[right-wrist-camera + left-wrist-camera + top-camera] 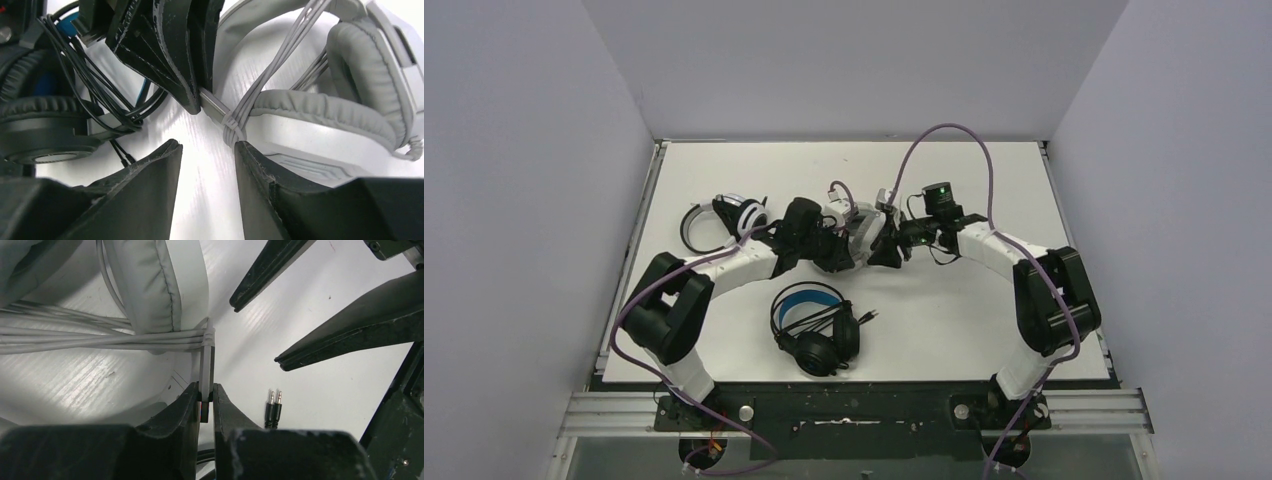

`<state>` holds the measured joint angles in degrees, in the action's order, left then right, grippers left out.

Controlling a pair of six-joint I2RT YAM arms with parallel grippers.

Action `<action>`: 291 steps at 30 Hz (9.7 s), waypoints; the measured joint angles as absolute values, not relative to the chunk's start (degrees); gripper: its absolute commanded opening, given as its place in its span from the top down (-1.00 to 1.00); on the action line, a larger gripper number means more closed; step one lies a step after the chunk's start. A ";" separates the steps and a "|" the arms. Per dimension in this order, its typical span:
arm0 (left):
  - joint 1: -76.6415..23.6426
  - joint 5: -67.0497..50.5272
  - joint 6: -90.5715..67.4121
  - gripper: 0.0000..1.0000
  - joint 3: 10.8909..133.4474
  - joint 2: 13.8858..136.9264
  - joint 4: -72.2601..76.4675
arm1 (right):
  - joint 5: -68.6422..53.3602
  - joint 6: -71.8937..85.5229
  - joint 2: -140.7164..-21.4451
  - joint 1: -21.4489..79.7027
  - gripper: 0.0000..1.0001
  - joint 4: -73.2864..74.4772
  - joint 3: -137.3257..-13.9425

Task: Wrap the headphones
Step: Adjust the headphones cable on the headphones.

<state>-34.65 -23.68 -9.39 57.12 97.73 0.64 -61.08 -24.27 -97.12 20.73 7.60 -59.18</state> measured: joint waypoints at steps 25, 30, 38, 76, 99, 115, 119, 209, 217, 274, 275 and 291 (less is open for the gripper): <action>-34.30 -25.54 -3.53 0.98 55.46 98.28 1.76 | -60.40 -49.58 -106.34 25.54 0.31 23.20 -71.53; -34.28 -25.76 -3.77 0.98 53.67 97.91 4.62 | -60.69 -50.33 -106.54 25.56 0.24 23.29 -71.55; -34.28 -26.46 -3.81 0.98 52.38 97.60 7.40 | -61.98 -49.06 -106.94 25.45 0.16 22.00 -71.55; -33.69 -25.71 1.08 0.65 51.48 96.31 10.52 | -65.89 -44.03 -109.73 23.24 1.00 15.40 -70.30; -28.86 -10.02 -49.50 -0.09 56.62 88.90 -10.59 | -63.66 -23.18 -109.01 23.40 1.00 -6.02 -62.85; -28.75 -2.83 -53.65 0.33 72.99 106.26 -15.81 | -60.14 -17.87 -107.92 24.05 1.00 -9.89 -60.95; -28.75 -2.87 -53.52 0.66 73.54 108.88 -15.00 | -59.11 -14.02 -107.92 24.12 1.00 -11.18 -60.75; -27.77 -13.56 -44.36 0.10 62.46 99.57 -3.79 | -18.04 11.27 -114.39 34.09 0.08 42.92 -95.13; -27.75 -13.52 -42.04 0.06 62.06 96.60 -5.15 | -16.88 11.44 -113.43 34.11 0.06 43.18 -95.31; -25.50 -17.65 -31.27 -0.26 59.99 83.68 -15.68 | -11.33 3.01 -106.08 28.21 -0.41 35.81 -69.23; -25.50 -17.76 -31.29 -0.27 59.66 83.66 -15.51 | -10.81 3.01 -106.48 28.29 -0.35 35.66 -69.52; -25.50 -16.58 -29.91 -0.27 58.00 81.06 -16.23 | -14.20 13.19 -107.07 30.11 0.69 32.34 -69.14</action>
<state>-25.50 -16.58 -29.91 58.00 81.06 -16.23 -14.20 13.19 -107.07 30.11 32.34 -69.14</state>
